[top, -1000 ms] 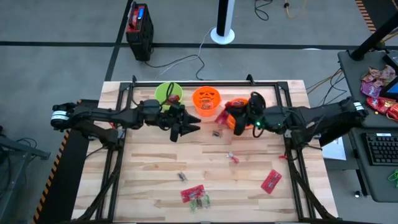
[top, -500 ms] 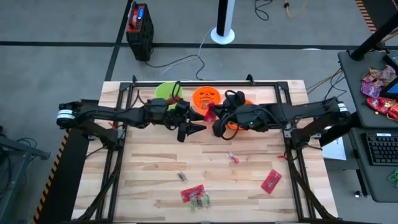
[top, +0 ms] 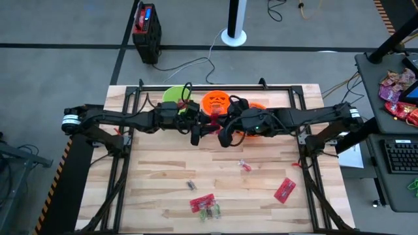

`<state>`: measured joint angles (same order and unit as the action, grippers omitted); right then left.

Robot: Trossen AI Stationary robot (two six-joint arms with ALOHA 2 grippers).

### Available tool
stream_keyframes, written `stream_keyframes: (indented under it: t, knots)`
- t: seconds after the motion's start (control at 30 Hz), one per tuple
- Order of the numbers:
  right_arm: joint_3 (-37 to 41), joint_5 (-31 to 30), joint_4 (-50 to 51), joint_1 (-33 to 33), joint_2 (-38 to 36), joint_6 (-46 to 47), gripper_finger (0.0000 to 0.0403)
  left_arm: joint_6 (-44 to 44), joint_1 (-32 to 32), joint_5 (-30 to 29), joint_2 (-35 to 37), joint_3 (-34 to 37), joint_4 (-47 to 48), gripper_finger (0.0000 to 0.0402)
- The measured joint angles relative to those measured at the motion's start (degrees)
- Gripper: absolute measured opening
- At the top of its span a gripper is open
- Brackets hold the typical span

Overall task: Sort candy by brand, put in halloween buckets
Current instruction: Put the red candy into the green bucket

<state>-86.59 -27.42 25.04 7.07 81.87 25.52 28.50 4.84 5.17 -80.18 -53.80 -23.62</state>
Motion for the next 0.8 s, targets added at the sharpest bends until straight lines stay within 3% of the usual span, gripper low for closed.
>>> stream_keyframes:
  t: [0.27, 0.4, 0.6, 0.8]
  knots:
    - [0.0, -0.1, -0.4, 0.0, 0.8, 1.3, 0.0019, -2.4, 0.0, 1.4, 0.2, -1.7, 6.1, 0.0015]
    - [0.0, 3.7, -0.2, -1.1, 0.3, 5.2, 0.0038, -2.5, 0.0, 1.6, 0.6, -1.7, 6.5, 0.0009]
    - [0.0, 4.6, 3.3, -3.3, -0.2, 9.6, 0.0118, -2.4, 1.0, 1.3, 1.6, -1.7, 9.7, 0.0002]
    - [-1.0, 4.6, 9.8, -4.8, -1.7, 12.8, 0.0173, -0.9, 6.2, -3.2, 6.4, -2.1, 27.6, 0.0001]
